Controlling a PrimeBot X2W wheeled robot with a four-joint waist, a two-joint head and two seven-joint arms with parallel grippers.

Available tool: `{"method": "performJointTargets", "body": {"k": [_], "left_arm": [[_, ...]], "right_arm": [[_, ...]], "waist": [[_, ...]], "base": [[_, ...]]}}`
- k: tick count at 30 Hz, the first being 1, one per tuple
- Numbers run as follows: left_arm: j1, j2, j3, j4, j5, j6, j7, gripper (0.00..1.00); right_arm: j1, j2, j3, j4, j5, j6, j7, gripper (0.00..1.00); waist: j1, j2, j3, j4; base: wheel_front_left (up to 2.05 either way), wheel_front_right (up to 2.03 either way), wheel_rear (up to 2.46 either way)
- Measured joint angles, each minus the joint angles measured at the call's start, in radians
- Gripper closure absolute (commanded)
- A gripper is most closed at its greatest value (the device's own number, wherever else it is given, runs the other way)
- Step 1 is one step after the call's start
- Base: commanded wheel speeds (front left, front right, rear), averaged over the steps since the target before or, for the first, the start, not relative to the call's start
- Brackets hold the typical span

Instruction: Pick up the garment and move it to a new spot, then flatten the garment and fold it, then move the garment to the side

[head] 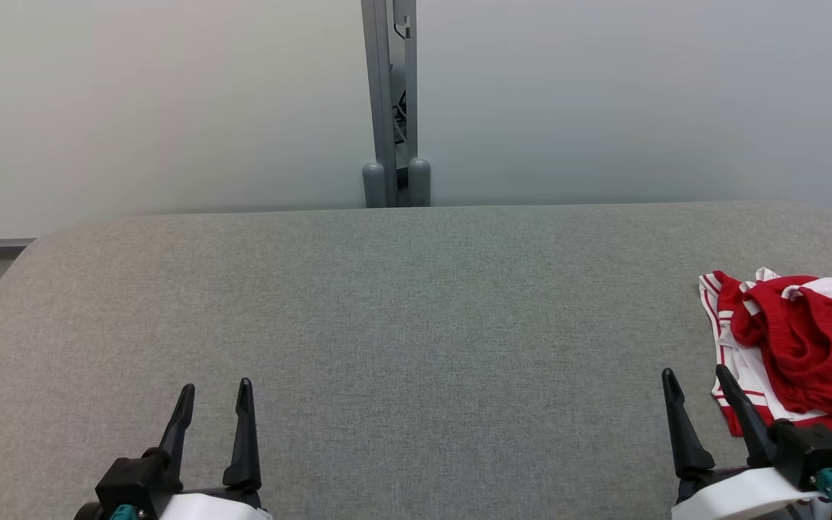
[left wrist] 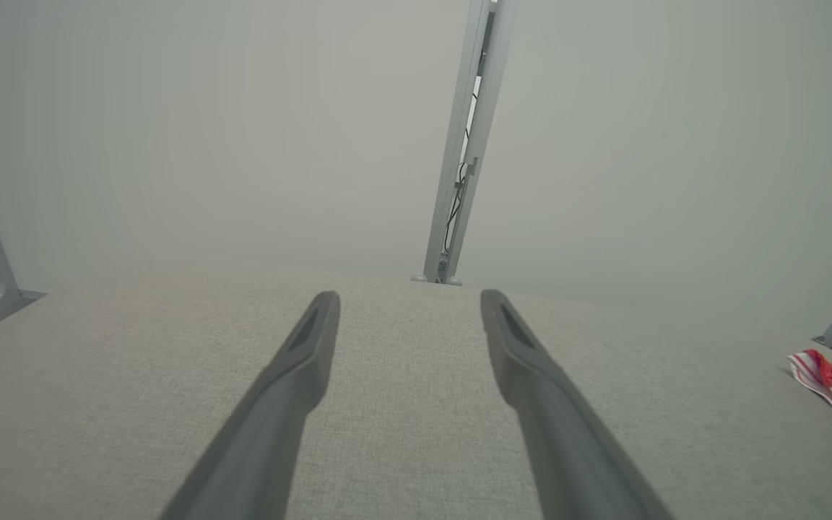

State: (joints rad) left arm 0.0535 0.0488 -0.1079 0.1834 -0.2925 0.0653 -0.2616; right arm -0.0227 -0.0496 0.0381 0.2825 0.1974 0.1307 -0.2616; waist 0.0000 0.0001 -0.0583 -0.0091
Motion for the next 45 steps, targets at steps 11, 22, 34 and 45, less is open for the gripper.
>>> {"method": "performJointTargets", "body": {"k": [11,22,34,45], "left_arm": [[0.001,0.000,-0.001,0.014,-0.007,-0.016,0.000,0.00],[0.001,0.000,0.000,0.026,-0.015,-0.029,0.000,0.00],[0.001,0.000,-0.003,0.033,-0.022,-0.034,0.000,0.00],[0.030,-0.007,0.006,0.079,-0.124,-0.046,0.042,1.00]], "right_arm": [[0.000,0.000,0.003,0.007,0.003,0.000,0.000,0.00],[-0.003,0.000,0.006,0.013,0.008,0.000,0.000,0.00],[-0.004,0.000,0.008,0.018,0.011,0.000,0.000,0.00],[0.036,0.014,-0.002,0.051,0.121,0.000,0.033,1.00]], "waist": [[0.0000,0.0000,-0.001,0.003],[0.0000,0.0000,-0.001,0.004],[0.0000,0.0000,-0.003,0.006],[0.0000,0.0000,0.000,0.006]], "base": [[0.00,0.00,0.00],[0.00,0.00,0.00],[0.00,0.00,0.00],[0.00,0.00,0.00]]}}
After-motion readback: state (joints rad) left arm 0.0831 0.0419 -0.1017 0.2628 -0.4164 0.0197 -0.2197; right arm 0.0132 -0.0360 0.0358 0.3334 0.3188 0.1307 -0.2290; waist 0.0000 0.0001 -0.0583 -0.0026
